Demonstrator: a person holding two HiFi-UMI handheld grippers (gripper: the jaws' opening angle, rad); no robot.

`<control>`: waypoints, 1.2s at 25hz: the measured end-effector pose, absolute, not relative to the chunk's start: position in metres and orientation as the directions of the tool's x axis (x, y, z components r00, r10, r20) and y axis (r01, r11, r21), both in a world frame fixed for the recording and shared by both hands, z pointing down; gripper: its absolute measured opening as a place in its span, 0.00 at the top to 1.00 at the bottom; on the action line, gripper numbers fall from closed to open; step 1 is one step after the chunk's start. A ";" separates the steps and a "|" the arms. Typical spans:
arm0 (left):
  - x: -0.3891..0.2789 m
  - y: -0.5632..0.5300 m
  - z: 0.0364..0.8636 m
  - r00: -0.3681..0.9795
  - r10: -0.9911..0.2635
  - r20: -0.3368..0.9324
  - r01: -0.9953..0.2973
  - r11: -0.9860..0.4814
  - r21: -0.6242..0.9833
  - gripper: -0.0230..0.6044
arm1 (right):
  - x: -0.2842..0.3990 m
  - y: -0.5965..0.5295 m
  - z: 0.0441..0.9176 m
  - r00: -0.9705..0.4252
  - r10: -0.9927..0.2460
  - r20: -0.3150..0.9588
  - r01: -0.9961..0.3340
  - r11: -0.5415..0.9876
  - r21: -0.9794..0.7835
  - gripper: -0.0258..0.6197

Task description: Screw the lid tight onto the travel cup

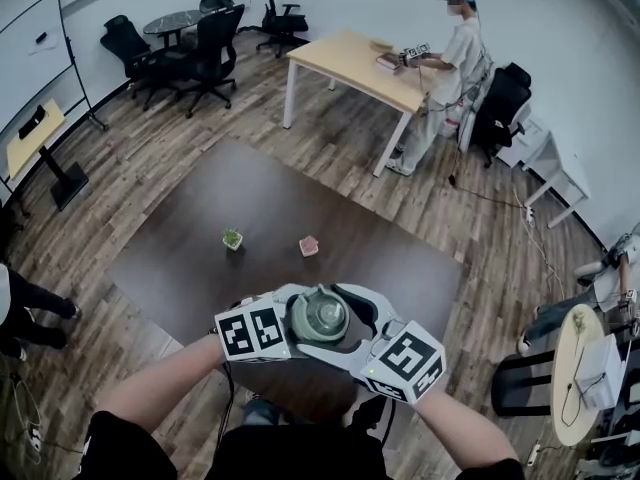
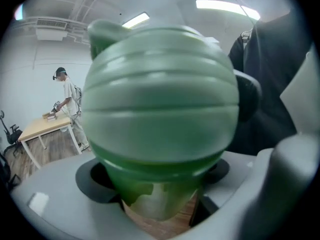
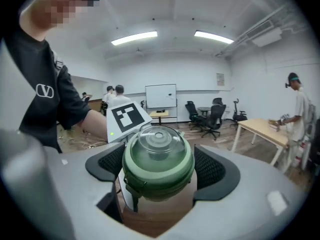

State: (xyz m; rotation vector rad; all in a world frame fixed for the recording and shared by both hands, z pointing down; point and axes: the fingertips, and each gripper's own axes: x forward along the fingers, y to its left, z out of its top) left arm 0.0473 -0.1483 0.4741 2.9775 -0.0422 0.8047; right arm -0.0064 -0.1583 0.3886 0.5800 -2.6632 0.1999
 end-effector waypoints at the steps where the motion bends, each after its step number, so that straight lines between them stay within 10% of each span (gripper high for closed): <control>1: 0.047 -0.150 0.476 0.864 -0.021 0.503 -0.055 -0.997 0.054 0.32 | -0.006 -0.162 0.391 -0.804 -0.416 0.424 -0.486 0.871 -0.067 0.27; 10: 0.051 -0.156 0.473 0.889 -0.014 0.458 -0.060 -0.994 0.087 0.32 | -0.002 -0.169 0.383 -0.718 -0.605 0.345 -0.651 0.759 -0.023 0.26; 15: 0.044 -0.153 0.461 0.904 0.028 0.427 -0.012 -0.996 0.091 0.32 | 0.014 -0.153 0.344 -0.928 -0.305 0.216 -0.321 0.946 -0.043 0.26; 23: 0.049 -0.135 0.445 0.905 0.085 0.416 0.062 -0.996 0.068 0.32 | 0.009 -0.144 0.349 -0.934 0.076 0.349 0.063 0.997 -0.047 0.26; 30: 0.051 -0.137 0.436 0.905 0.041 0.424 0.030 -0.999 0.033 0.32 | 0.001 -0.140 0.350 -0.941 0.053 0.334 0.025 0.996 -0.089 0.29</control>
